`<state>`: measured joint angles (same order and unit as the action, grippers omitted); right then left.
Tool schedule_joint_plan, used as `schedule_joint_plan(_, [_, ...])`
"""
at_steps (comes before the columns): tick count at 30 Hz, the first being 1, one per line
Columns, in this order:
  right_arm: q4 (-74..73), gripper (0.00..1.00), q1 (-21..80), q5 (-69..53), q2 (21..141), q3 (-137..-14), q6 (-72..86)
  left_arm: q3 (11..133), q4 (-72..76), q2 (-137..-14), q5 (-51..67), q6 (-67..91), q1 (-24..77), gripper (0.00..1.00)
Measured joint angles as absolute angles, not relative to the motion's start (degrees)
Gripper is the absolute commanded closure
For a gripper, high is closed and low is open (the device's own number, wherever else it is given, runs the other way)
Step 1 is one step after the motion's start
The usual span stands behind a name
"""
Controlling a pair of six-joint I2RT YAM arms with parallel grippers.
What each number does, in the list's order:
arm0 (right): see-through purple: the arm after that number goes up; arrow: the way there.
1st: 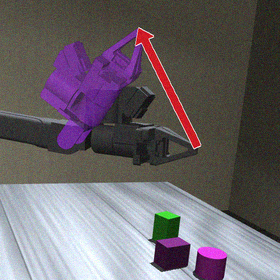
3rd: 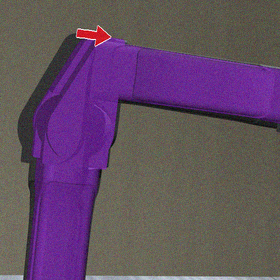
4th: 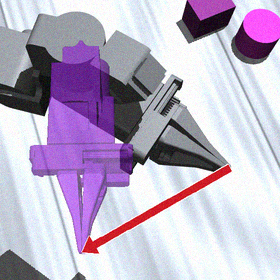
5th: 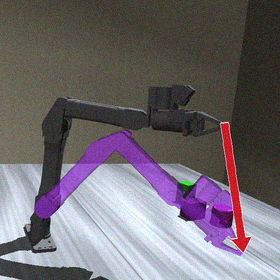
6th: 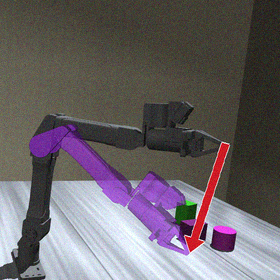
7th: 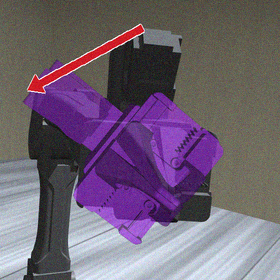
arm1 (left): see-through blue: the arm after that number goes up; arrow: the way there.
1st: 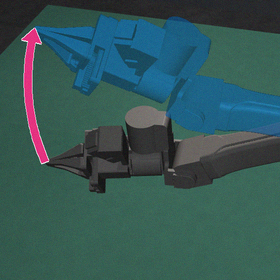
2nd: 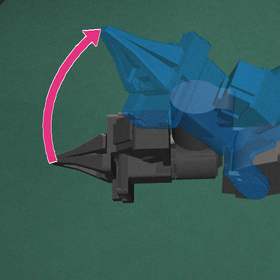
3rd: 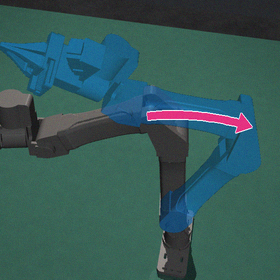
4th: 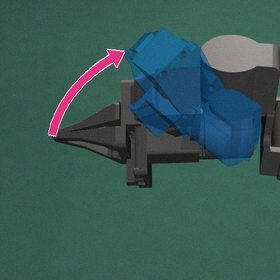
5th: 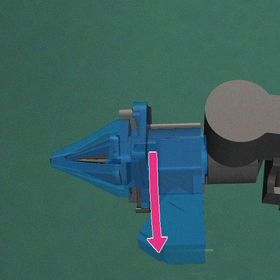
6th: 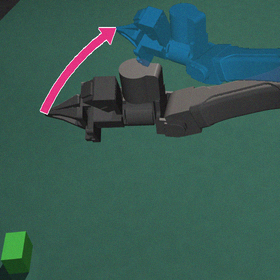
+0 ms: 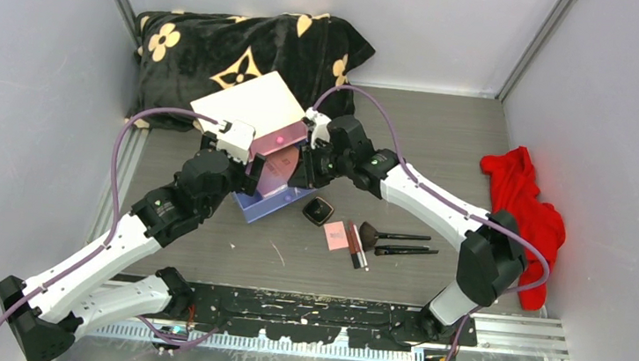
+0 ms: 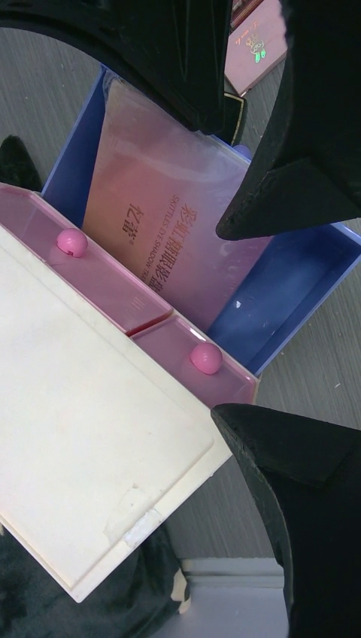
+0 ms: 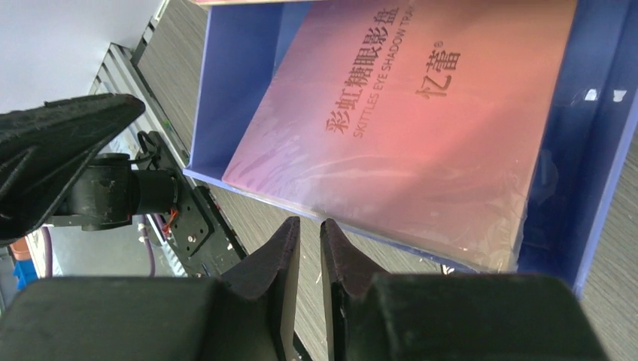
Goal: Organize the makeup
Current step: Pick up the makeup from the drawer.
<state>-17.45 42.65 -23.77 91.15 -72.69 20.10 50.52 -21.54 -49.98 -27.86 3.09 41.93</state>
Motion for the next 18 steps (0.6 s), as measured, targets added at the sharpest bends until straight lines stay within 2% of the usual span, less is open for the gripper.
schedule_joint_plan(14, [-13.39,0.79,42.63,-25.28,97.21,-76.09,21.12,50.41,-22.00,-48.71,-27.83,4.05,41.87,0.21])
schedule_joint_plan(18, [-13.04,0.77,42.65,-25.36,97.89,-76.55,21.12,50.41,-22.17,-48.56,-27.83,4.05,41.74,0.21])
